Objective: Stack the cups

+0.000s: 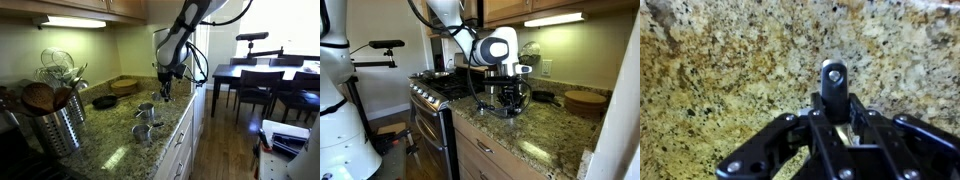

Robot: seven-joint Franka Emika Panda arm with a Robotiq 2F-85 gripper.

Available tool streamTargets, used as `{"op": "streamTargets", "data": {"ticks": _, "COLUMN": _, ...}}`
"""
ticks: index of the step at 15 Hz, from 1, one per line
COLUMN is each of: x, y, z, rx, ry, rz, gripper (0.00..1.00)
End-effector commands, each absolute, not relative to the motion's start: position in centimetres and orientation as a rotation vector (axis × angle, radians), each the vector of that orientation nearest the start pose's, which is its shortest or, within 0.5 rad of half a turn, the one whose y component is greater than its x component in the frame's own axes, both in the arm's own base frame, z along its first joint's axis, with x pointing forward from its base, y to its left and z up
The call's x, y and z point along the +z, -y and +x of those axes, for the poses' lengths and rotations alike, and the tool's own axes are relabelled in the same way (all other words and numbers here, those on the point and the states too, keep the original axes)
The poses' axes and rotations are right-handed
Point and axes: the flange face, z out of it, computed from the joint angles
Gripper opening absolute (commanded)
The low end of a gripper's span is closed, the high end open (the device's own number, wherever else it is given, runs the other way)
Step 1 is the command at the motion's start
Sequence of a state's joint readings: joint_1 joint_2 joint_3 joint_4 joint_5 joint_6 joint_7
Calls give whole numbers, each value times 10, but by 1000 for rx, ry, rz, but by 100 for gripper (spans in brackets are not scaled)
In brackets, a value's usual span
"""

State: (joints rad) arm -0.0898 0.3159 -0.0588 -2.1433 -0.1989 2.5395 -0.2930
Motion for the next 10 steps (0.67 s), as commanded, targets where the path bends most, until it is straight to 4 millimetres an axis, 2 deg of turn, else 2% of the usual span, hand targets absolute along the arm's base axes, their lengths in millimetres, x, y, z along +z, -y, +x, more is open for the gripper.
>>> {"op": "streamTargets", "data": {"ticks": 1, "x": 282, "y": 73, "z": 564, "rx": -24, "ry": 541, "rz": -3244, "gripper": 12}}
{"op": "streamTargets", "data": {"ticks": 7, "x": 291, "y": 52, "z": 560, "rx": 29, "ry": 593, "rz": -3234, "gripper": 12}}
{"op": "streamTargets", "data": {"ticks": 10, "x": 295, "y": 33, "z": 561, "rx": 36, "ry": 647, "rz": -3218, "gripper": 12}}
